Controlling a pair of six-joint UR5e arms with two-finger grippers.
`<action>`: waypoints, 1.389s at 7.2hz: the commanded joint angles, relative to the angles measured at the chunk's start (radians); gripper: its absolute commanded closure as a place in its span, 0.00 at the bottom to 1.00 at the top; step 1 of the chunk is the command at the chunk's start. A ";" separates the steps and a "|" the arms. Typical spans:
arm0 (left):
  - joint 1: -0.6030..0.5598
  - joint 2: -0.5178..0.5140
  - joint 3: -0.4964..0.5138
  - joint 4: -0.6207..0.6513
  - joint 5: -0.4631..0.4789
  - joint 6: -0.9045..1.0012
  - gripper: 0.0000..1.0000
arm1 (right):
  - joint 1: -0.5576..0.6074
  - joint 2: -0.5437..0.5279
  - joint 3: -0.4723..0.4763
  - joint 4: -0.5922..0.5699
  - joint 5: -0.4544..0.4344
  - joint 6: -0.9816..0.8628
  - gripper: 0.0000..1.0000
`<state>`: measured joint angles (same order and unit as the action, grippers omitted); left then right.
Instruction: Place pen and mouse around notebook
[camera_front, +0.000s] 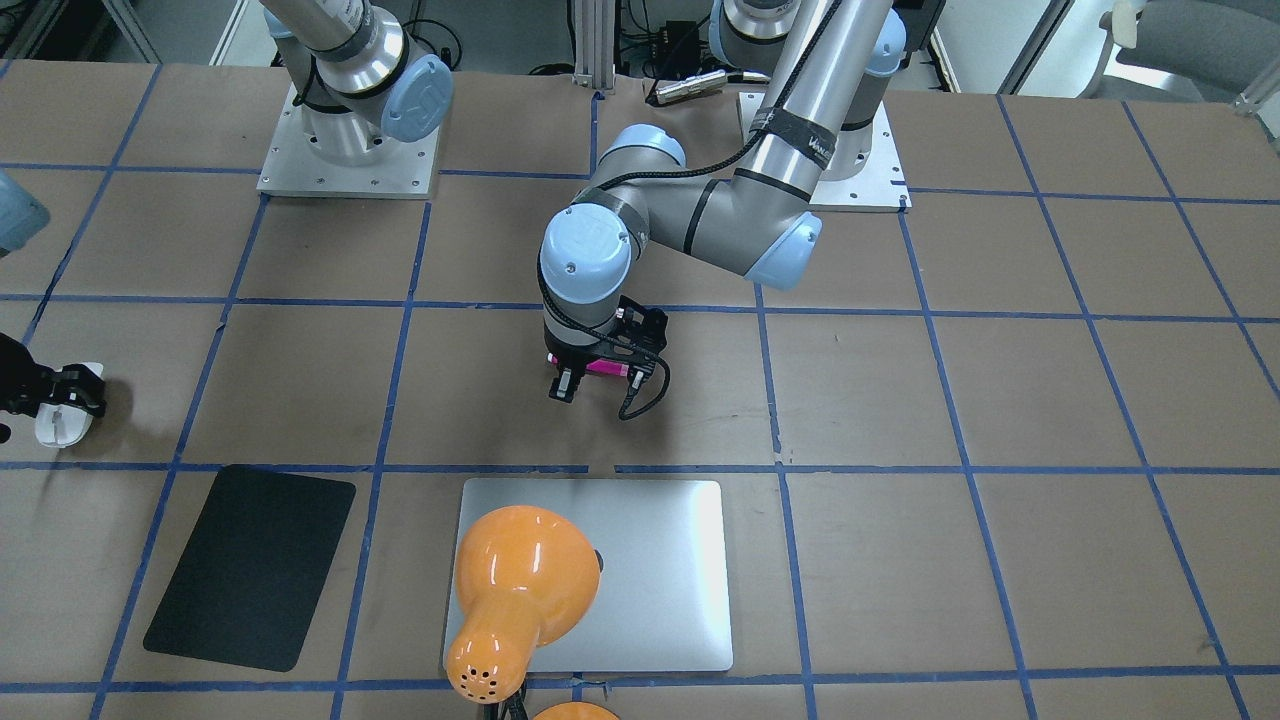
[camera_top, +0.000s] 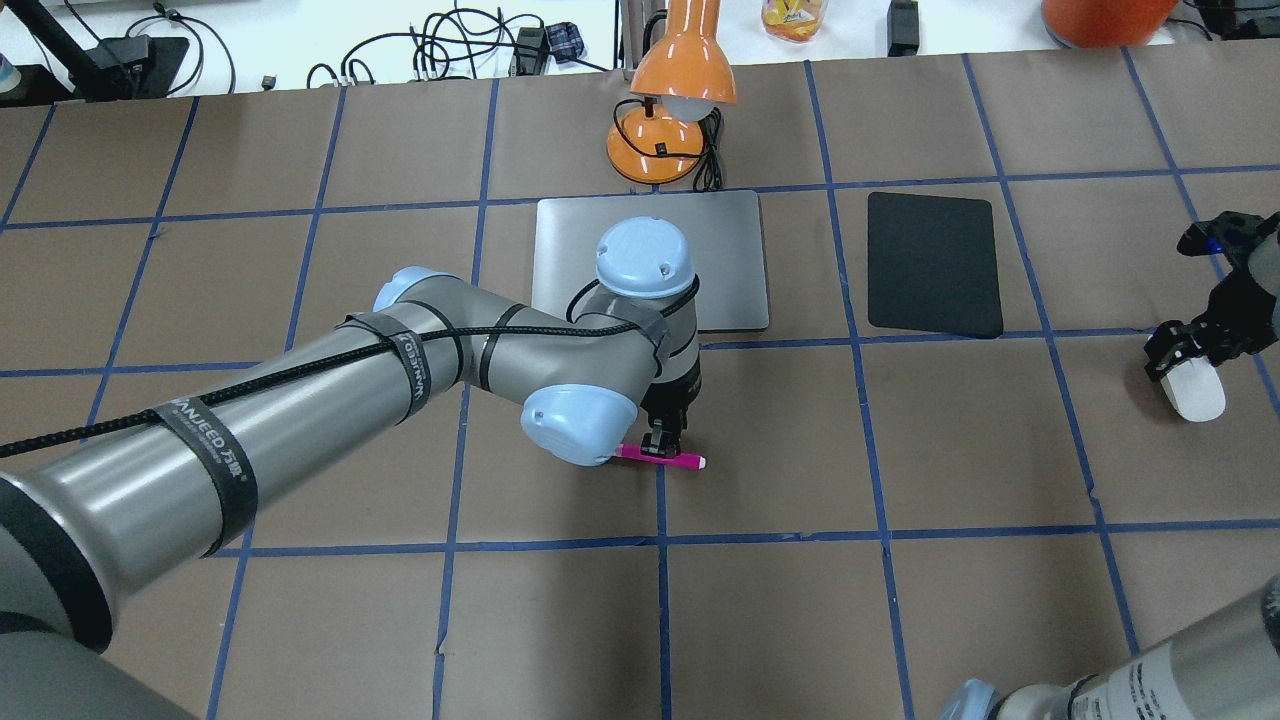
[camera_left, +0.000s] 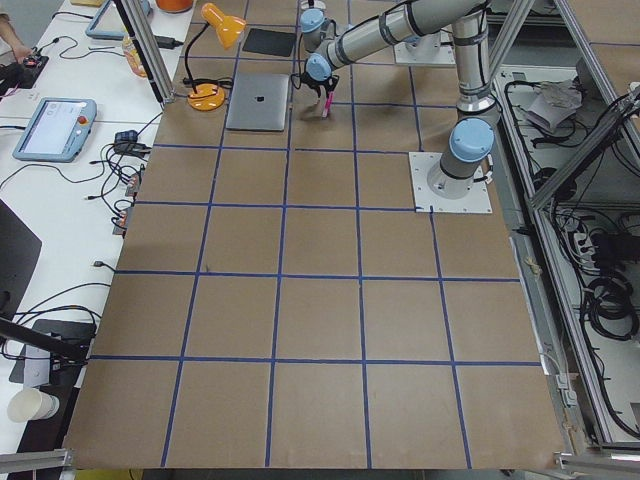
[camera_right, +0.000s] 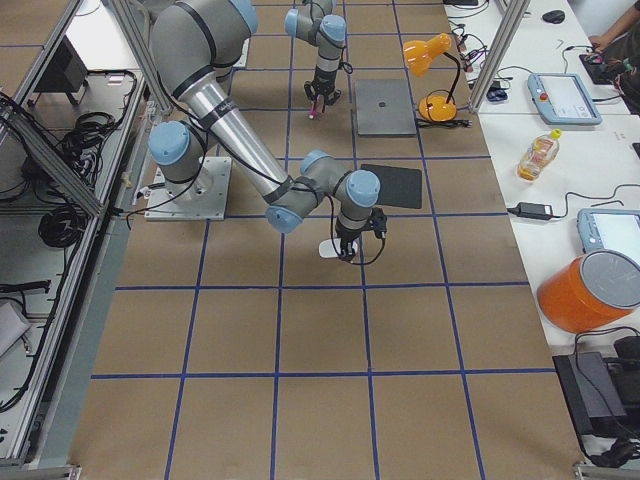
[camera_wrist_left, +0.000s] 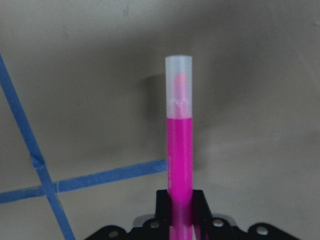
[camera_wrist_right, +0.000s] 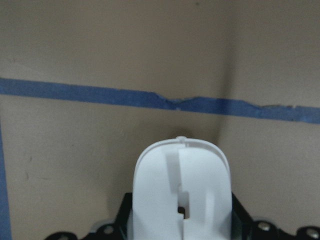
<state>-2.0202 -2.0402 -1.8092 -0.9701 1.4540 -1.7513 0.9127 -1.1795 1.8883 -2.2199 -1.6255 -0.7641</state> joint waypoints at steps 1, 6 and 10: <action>0.047 0.012 0.025 -0.001 -0.001 0.013 0.03 | 0.097 -0.026 -0.026 -0.006 0.007 0.151 0.66; 0.124 0.251 0.057 -0.172 0.032 0.929 0.00 | 0.360 0.082 -0.234 -0.003 0.030 0.590 0.65; 0.349 0.428 0.137 -0.433 0.049 1.597 0.00 | 0.460 0.214 -0.357 -0.012 0.042 0.747 0.63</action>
<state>-1.7434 -1.6541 -1.7061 -1.3038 1.5015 -0.3555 1.3437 -0.9938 1.5470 -2.2261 -1.5848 -0.0597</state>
